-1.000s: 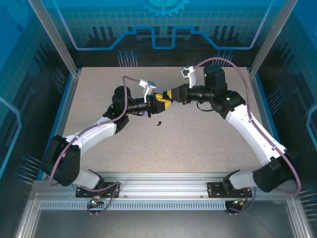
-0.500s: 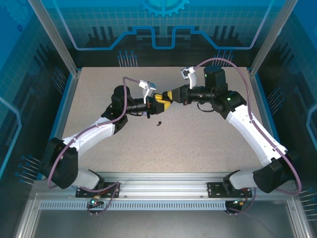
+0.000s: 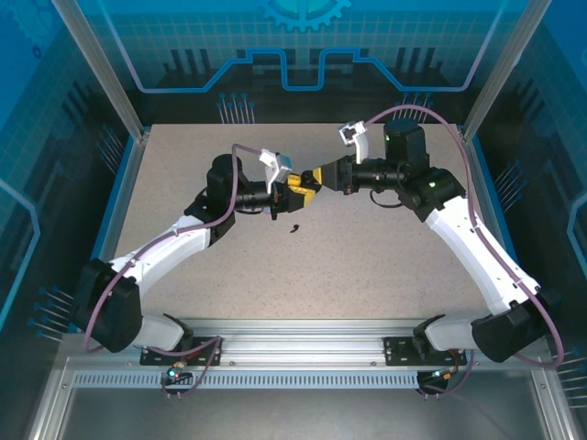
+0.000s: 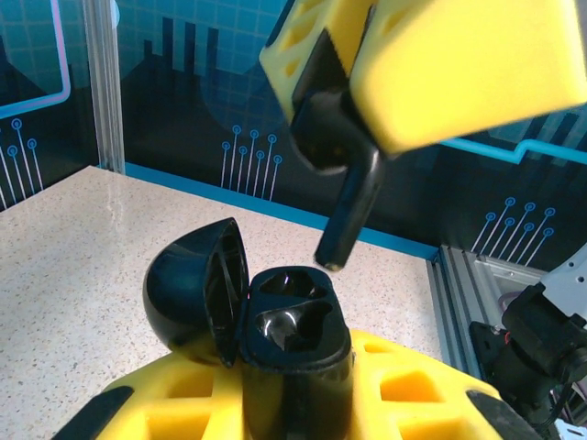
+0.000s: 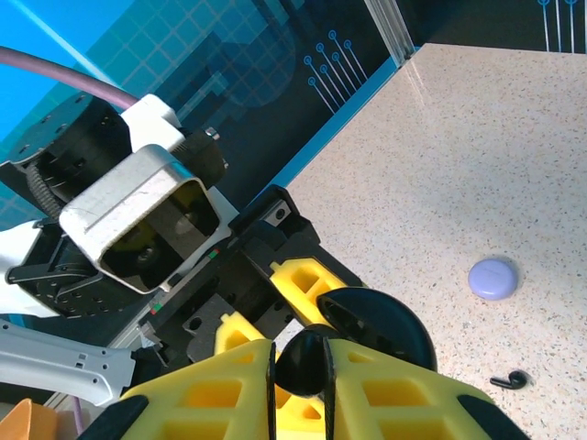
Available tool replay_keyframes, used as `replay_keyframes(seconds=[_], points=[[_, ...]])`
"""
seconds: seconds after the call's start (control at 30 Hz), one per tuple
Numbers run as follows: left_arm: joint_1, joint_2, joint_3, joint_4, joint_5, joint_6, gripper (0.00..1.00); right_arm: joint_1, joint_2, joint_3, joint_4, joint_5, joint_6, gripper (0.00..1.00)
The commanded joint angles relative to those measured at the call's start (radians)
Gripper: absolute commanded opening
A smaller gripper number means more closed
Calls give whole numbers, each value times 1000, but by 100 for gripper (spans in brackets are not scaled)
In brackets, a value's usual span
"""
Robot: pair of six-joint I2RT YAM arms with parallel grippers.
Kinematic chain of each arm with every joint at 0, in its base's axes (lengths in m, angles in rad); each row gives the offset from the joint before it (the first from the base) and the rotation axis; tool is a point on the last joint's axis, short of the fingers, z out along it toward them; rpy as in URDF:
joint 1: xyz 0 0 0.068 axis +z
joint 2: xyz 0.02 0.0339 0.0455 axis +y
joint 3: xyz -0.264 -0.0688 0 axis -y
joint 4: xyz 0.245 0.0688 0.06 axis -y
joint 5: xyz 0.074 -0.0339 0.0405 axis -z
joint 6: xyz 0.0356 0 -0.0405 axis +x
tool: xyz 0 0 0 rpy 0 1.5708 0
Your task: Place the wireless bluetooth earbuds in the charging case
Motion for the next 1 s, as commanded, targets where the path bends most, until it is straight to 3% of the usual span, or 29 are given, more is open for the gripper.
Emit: replay_keyframes(seconds=[0.0, 0.23, 0.97], points=[[-5, -23, 44, -37, 0, 81, 0, 10, -24, 38, -40, -16, -22, 21], [-7, -46, 16, -1, -7, 157, 0, 11, -20, 45, -67, -19, -39, 21], [-9, -55, 24, 7, 20, 162, 0, 19, 14, 64, -101, -34, -67, 21]])
